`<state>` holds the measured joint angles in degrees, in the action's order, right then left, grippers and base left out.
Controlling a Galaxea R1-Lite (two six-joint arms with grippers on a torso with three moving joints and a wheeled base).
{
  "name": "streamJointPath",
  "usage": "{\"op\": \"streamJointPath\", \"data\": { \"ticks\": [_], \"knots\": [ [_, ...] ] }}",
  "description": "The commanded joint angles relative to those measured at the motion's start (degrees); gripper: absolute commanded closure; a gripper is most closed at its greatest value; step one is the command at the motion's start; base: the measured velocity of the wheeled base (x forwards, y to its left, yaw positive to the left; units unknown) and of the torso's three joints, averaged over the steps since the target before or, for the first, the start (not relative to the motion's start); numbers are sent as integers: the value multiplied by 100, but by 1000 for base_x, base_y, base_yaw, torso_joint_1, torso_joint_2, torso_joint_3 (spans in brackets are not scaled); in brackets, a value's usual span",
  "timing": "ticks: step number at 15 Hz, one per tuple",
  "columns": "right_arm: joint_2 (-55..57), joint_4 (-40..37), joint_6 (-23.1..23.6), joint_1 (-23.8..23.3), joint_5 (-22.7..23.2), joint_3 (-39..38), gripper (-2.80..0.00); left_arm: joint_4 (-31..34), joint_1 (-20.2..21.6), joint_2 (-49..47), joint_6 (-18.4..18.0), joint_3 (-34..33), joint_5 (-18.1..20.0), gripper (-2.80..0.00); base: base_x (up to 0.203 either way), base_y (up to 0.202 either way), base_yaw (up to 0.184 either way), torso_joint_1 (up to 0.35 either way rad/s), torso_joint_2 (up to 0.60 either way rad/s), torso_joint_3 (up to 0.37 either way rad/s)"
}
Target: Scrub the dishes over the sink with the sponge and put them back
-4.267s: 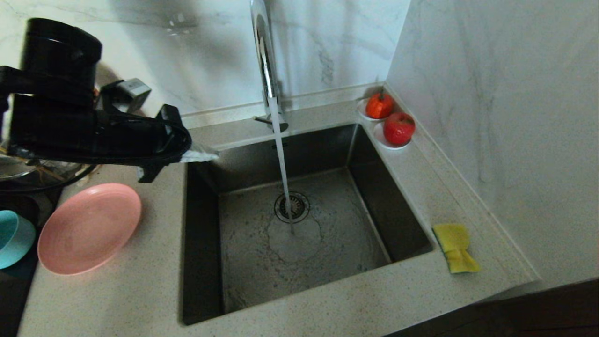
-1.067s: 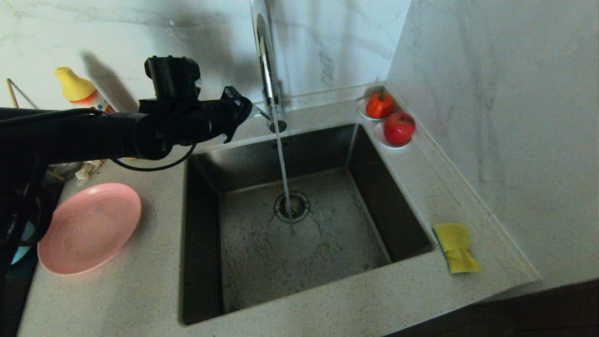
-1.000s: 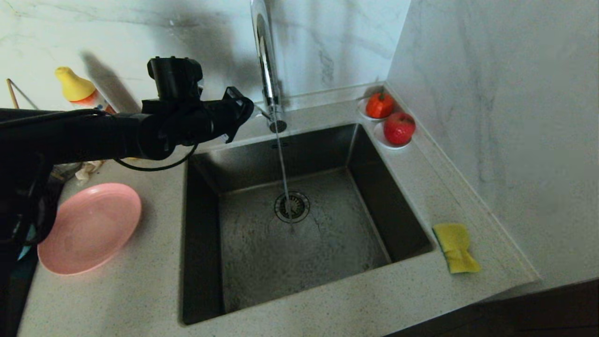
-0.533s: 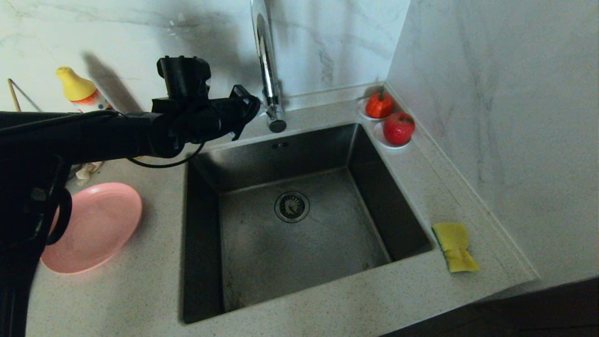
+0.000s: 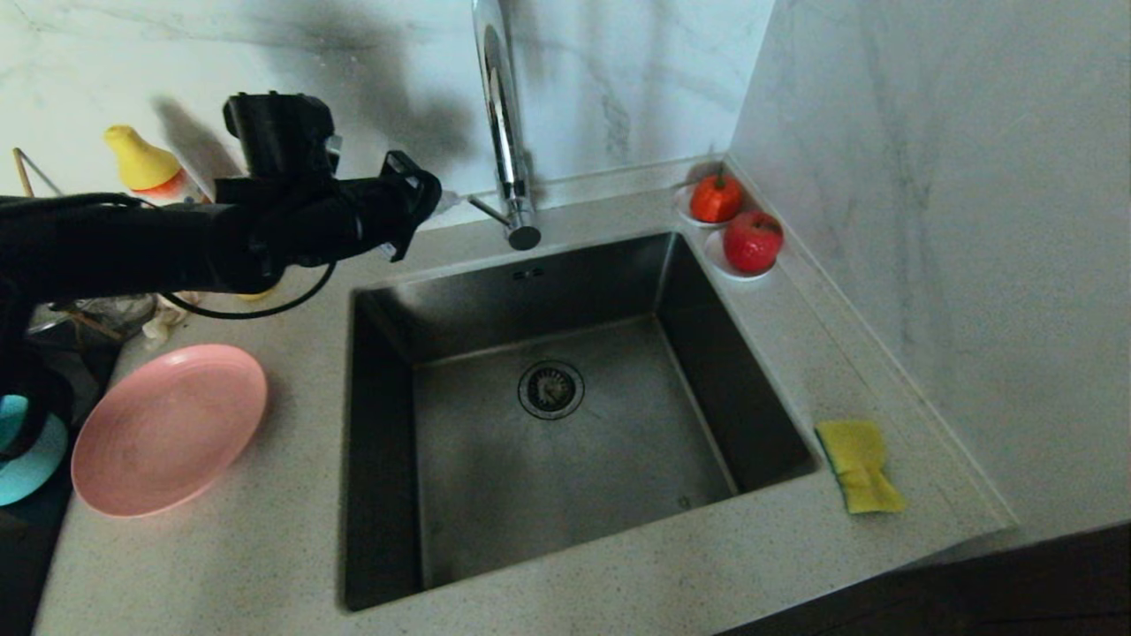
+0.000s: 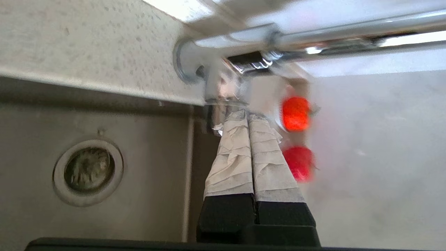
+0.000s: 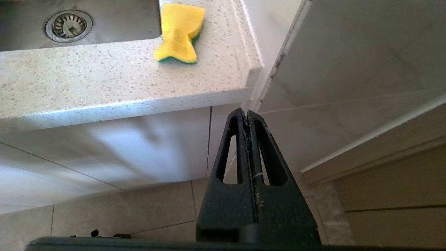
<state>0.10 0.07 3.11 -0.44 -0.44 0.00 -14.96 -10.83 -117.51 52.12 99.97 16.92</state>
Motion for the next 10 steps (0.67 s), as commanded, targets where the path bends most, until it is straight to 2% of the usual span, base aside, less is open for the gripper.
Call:
{"op": "streamJointPath", "data": {
  "ticks": [1, 5, 7, 10],
  "knots": [
    [8, 1, 6, 0, 0, 0, 0, 21, 28, 863, 28, -522, 303, 0, 0, 0, 0, 0, 0, 0],
    [8, 1, 6, 0, 0, 0, 0, 45, 35, 1326, 35, -838, 364, 0, 0, 0, 0, 0, 0, 0],
    [8, 1, 6, 0, 0, 0, 0, 40, 35, 1805, -11, -1285, 357, 0, 0, 0, 0, 0, 0, 0],
    [8, 1, 6, 0, 0, 0, 0, 36, 37, 2747, -483, -2153, 352, 0, 0, 0, 0, 0, 0, 0]
  ]
}}
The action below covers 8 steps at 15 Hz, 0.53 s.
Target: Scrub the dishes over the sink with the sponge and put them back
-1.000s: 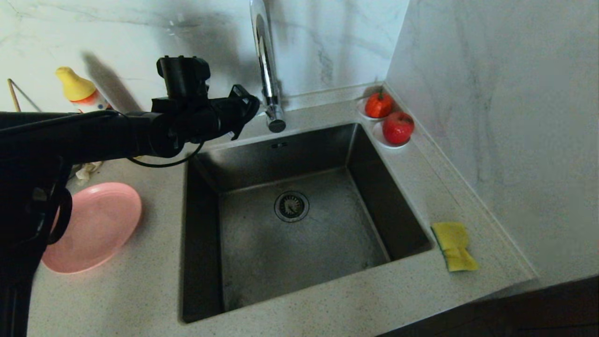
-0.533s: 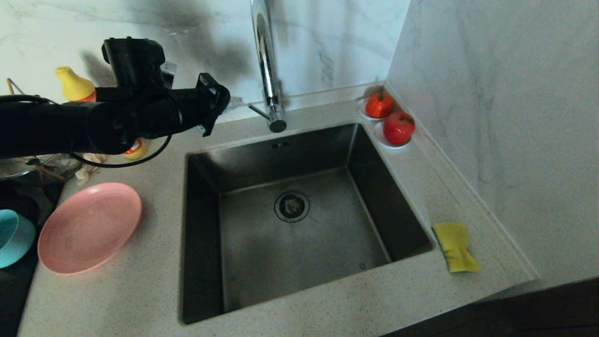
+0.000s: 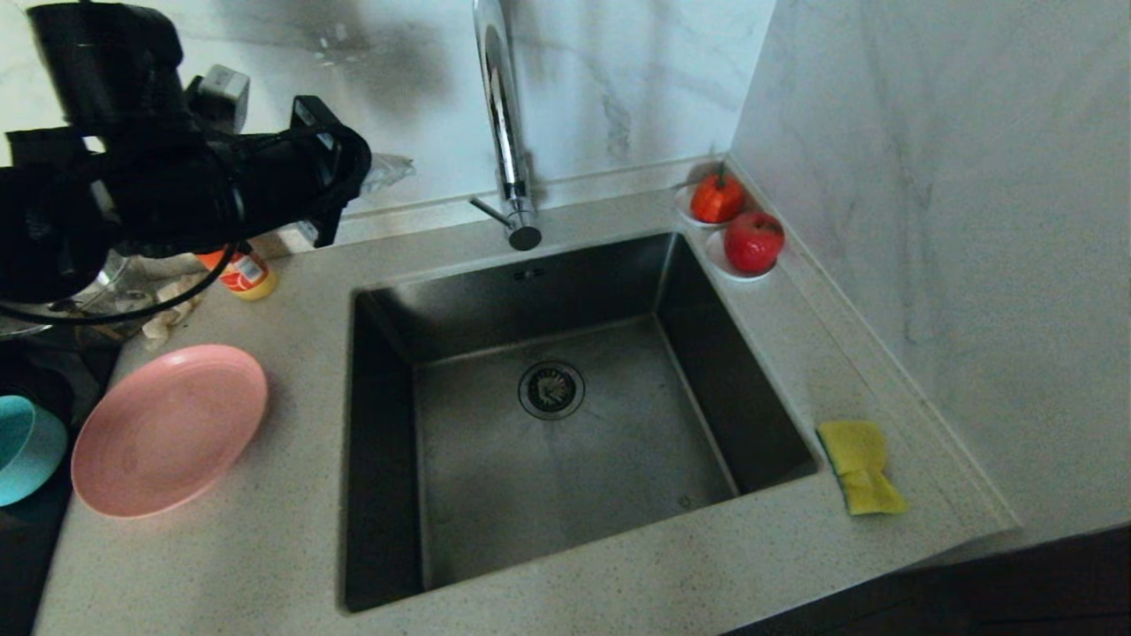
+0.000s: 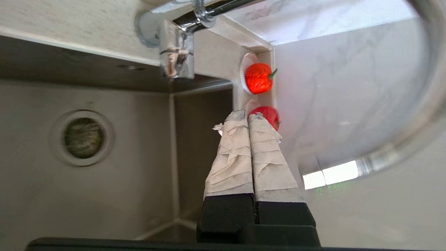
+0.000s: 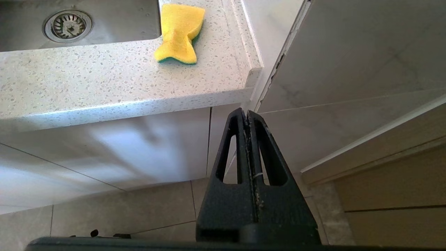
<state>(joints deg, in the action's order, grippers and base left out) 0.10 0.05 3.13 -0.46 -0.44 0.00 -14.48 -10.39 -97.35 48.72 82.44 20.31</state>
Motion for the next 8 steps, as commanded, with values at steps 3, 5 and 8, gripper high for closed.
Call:
{"op": "streamJointPath", "data": {
  "ticks": [3, 5, 8],
  "knots": [
    [8, 4, 3, 2, 0, 0, 0, 37, -7, 2059, -898, -1258, 9, 0, 0, 0, 0, 0, 0, 0],
    [8, 4, 3, 2, 0, 0, 0, 287, -7, 3145, -1564, -1775, -39, 0, 0, 0, 0, 0, 0, 0],
    [8, 4, 3, 2, 0, 0, 0, 1378, -8, 4820, -2676, -2309, -580, 0, 0, 0, 0, 0, 0, 0]
  ]
}}
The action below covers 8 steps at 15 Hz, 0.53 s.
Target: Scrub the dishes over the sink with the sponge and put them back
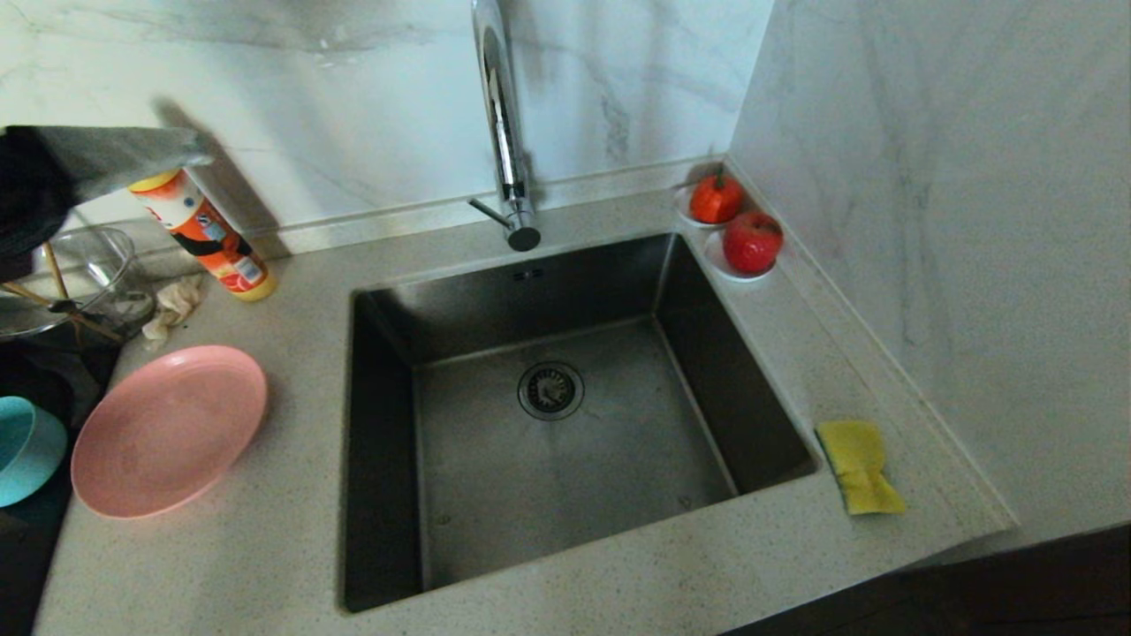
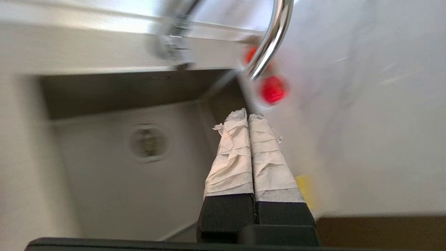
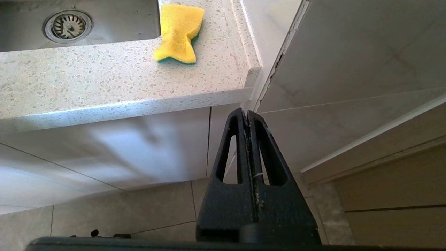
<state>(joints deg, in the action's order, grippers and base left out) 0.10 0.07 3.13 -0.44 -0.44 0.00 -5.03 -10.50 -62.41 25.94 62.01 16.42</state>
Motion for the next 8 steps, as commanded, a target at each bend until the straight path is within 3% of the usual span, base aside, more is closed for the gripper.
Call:
{"op": "streamJointPath", "data": {
  "ticks": [1, 6, 7, 8],
  "knots": [
    [8, 1, 3, 0, 0, 0, 0, 772, 3, 1898, -687, -474, -444, 0, 0, 0, 0, 0, 0, 0],
    [8, 1, 3, 0, 0, 0, 0, 1668, 14, 4330, -1758, -2189, -1945, 0, 0, 0, 0, 0, 0, 0],
    [8, 1, 3, 0, 0, 0, 0, 1687, 24, 4580, -1971, -2596, -2322, 0, 0, 0, 0, 0, 0, 0],
    [8, 1, 3, 0, 0, 0, 0, 1627, 31, 4659, -2095, -2832, -3016, 0, 0, 0, 0, 0, 0, 0]
  ]
}}
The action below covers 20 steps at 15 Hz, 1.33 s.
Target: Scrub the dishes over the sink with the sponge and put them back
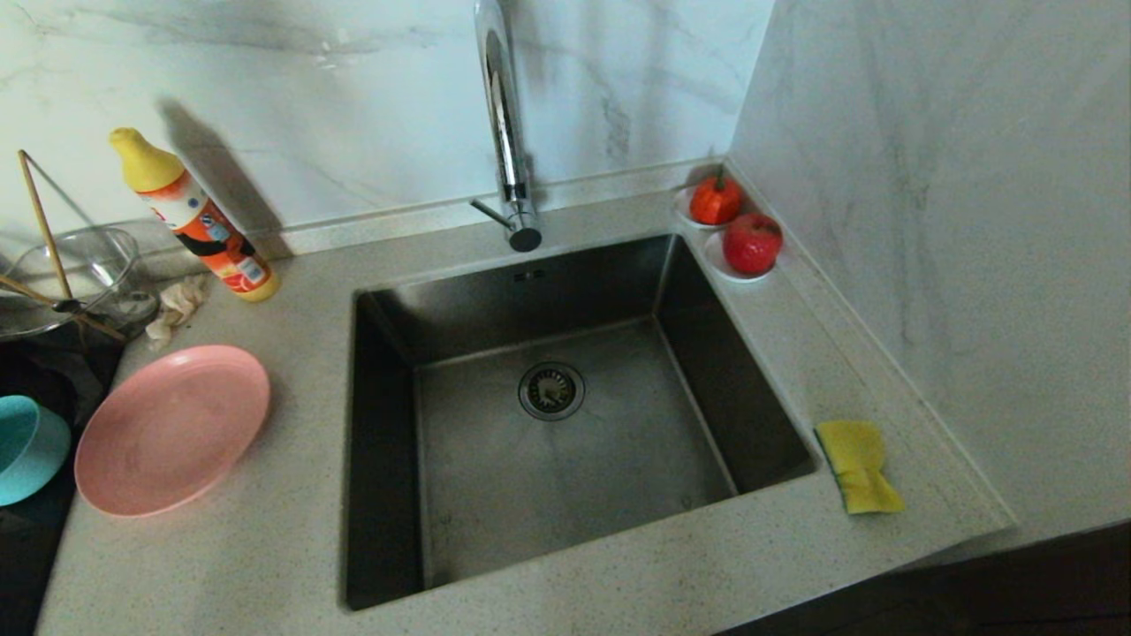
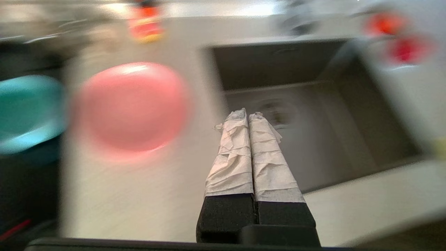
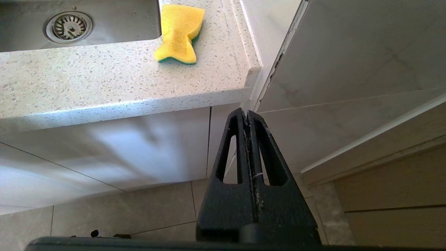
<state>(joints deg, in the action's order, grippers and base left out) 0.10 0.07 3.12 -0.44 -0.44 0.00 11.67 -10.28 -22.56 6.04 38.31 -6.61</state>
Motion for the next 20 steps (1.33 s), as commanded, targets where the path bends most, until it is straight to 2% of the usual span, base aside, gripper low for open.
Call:
{"op": "streamJointPath", "data": {
  "ticks": [1, 2, 5, 6, 8, 10, 12, 13, 14, 15, 17, 20],
  "knots": [
    [8, 1, 4, 0, 0, 0, 0, -251, 14, 668, -191, -595, -1176, 0, 0, 0, 0, 0, 0, 0],
    [8, 1, 4, 0, 0, 0, 0, -303, 50, 662, -283, -679, -1226, 0, 0, 0, 0, 0, 0, 0],
    [7, 1, 4, 0, 0, 0, 0, -234, 863, 652, -296, -896, -1147, 0, 0, 0, 0, 0, 0, 0],
    [8, 1, 4, 0, 0, 0, 0, -209, 935, 888, -300, -1050, -1076, 0, 0, 0, 0, 0, 0, 0],
    [8, 1, 4, 0, 0, 0, 0, -130, 954, 1649, -404, -1538, -840, 0, 0, 0, 0, 0, 0, 0],
    [8, 1, 4, 0, -9, 0, 0, -136, 962, 2228, -678, -2451, -693, 0, 0, 0, 0, 0, 0, 0],
    [8, 1, 4, 0, 0, 0, 0, -599, 965, 2268, -820, -3276, -594, 0, 0, 0, 0, 0, 0, 0],
    [8, 1, 4, 0, 0, 0, 0, -789, 965, 2269, -843, -3519, -353, 0, 0, 0, 0, 0, 0, 0],
    [8, 1, 4, 0, 0, 0, 0, -854, 966, 2267, -847, -3556, 214, 0, 0, 0, 0, 0, 0, 0],
    [8, 1, 4, 0, 0, 0, 0, -918, 966, 2264, -910, -3675, 615, 0, 0, 0, 0, 0, 0, 0],
    [8, 10, 69, 0, 17, 0, 0, -1097, 966, 2265, -1113, -3805, 769, 0, 0, 0, 0, 0, 0, 0],
    [8, 19, -57, 0, -9, 0, 0, -1182, 966, 2265, -1042, -3830, 745, 0, 0, 0, 0, 0, 0, 0]
  ]
}}
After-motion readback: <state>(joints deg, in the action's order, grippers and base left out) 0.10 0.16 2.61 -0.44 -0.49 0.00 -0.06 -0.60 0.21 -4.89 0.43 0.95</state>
